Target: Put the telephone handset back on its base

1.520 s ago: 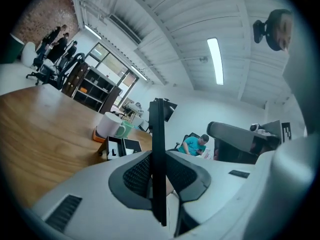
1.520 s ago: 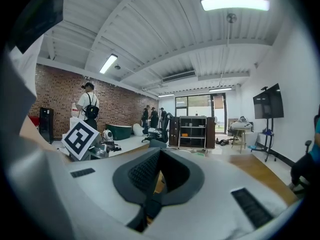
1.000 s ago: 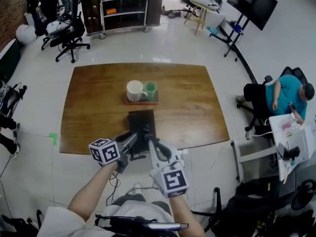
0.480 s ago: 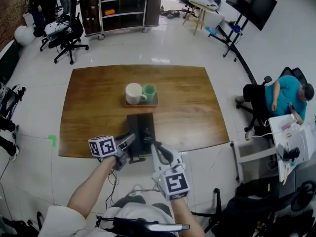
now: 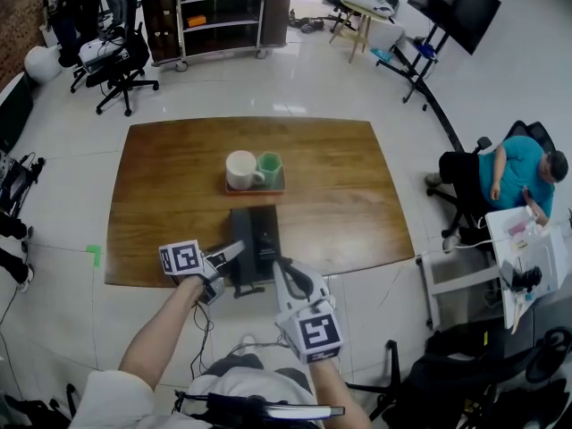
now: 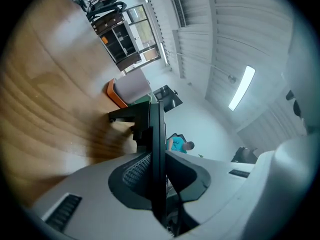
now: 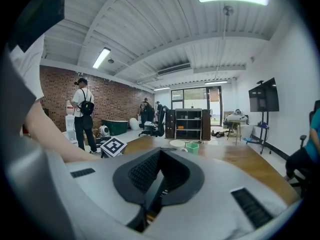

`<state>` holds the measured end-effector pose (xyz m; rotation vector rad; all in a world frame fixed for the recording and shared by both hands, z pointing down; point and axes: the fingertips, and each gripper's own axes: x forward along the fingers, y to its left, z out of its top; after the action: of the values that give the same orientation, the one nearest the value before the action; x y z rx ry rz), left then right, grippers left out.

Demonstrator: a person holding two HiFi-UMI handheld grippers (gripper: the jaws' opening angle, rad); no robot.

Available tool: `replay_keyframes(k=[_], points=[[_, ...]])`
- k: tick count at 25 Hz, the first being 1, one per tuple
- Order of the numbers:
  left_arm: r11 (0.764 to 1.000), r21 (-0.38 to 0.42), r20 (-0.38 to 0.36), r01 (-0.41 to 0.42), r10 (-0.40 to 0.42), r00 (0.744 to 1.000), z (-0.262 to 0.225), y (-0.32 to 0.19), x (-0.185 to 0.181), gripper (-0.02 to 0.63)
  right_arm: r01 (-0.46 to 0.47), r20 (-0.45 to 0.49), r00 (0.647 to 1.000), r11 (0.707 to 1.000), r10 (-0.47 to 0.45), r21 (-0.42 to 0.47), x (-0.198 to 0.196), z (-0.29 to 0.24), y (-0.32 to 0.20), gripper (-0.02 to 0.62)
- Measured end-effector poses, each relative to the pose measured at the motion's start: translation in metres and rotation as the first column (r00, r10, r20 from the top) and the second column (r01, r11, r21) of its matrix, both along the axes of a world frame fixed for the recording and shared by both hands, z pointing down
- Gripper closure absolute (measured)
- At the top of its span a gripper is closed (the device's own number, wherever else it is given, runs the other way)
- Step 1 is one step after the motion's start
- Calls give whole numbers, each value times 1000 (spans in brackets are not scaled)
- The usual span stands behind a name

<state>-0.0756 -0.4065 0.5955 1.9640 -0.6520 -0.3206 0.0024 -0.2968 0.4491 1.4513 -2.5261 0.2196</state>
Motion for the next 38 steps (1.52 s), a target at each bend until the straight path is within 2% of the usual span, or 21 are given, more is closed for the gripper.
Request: replay_keyframes(k=[6, 15, 19, 22, 23, 27, 30, 33, 38], points=[[1000, -3, -31, 6, -6, 999, 2, 0, 0, 532, 8, -7, 1000, 1000, -8, -2, -2, 3, -1, 595], [999, 8, -26, 31, -31, 999, 0, 0, -1, 531, 18, 4, 1000, 1000, -17, -5, -7, 2, 2, 595], [999, 4, -21, 44, -44, 999, 1, -1, -4, 508, 16, 6, 1000, 1000, -16, -7, -6, 3, 2, 595], [999, 15, -20, 31, -31, 999, 0, 0, -3, 510, 16, 6, 1000, 1000, -16, -11, -6, 7, 3, 595], [1000, 18, -26, 23, -22, 999, -1, 1, -3, 538, 18, 6, 1000, 1000, -18, -14, -7, 7, 4, 595], [999, 40, -36, -13, 15, 999, -2, -1, -5, 538, 21, -5, 1000, 999, -22, -26, -9, 8, 7, 595], [1000, -4, -74, -12, 11, 997, 7, -2, -10, 538, 20, -11, 1000, 999, -20, -28, -8, 8, 6, 595], [1000, -11, -106, -20, 19, 994, 8, -4, -10, 537, 24, -30, 999, 999, -24, -24, -6, 9, 4, 595], [999, 17, -77, -32, 33, 996, 4, -6, -5, 537, 29, -15, 999, 999, -30, -26, -12, 7, 2, 595]])
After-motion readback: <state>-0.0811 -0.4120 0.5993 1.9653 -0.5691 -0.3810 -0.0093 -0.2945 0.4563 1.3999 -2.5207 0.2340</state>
